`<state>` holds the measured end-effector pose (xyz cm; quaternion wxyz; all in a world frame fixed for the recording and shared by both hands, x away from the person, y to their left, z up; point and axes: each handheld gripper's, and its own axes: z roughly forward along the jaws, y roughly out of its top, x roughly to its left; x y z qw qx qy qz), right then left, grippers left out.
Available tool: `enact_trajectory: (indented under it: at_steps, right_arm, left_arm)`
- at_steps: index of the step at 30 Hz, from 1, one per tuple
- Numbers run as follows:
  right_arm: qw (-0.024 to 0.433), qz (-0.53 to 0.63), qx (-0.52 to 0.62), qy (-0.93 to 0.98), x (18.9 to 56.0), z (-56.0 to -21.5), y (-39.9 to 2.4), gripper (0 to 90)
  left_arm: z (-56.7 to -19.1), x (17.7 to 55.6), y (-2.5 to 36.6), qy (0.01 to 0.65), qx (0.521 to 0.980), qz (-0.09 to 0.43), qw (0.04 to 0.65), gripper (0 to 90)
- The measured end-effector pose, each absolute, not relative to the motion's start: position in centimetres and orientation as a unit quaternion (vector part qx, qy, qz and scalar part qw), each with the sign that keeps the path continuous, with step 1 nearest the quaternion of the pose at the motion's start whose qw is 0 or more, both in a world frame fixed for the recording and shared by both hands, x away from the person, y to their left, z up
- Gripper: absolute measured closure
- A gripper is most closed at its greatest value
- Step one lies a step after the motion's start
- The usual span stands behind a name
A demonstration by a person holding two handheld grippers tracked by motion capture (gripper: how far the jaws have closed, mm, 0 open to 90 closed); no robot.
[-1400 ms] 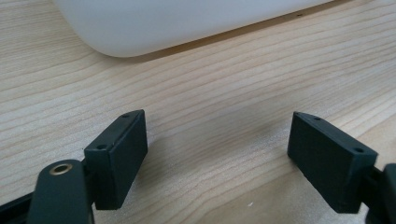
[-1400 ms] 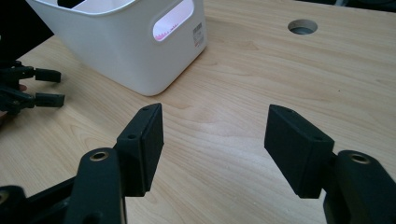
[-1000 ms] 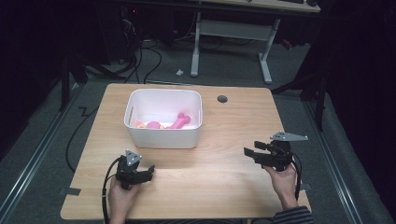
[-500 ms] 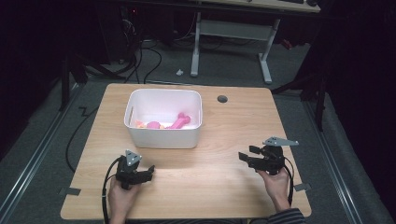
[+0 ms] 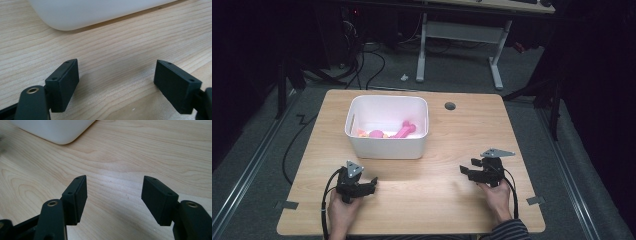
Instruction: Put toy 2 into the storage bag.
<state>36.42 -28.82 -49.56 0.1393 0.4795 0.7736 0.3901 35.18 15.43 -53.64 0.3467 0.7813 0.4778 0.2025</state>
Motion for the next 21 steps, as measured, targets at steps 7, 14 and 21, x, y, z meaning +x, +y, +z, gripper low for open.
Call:
enact_trajectory:
  at_steps: [7, 14, 21]
  right_arm:
    - [0.147, 0.374, 0.479, 0.78, 37.2, -50.7, -28.0, 37.4]
    - [0.162, 0.367, 0.477, 0.782, 37.1, -51.1, -27.5, 37.1]
    - [0.162, 0.352, 0.48, 0.787, 37.2, -52.0, -27.1, 36.8]
  left_arm:
    - [-53.6, 35.2, 15.4, 0.478, 0.781, 0.202, 0.348, 21.2]
    - [-53.6, 35.2, 15.4, 0.478, 0.781, 0.202, 0.347, 20.8]
    - [-53.6, 35.2, 15.4, 0.478, 0.781, 0.202, 0.347, 20.8]
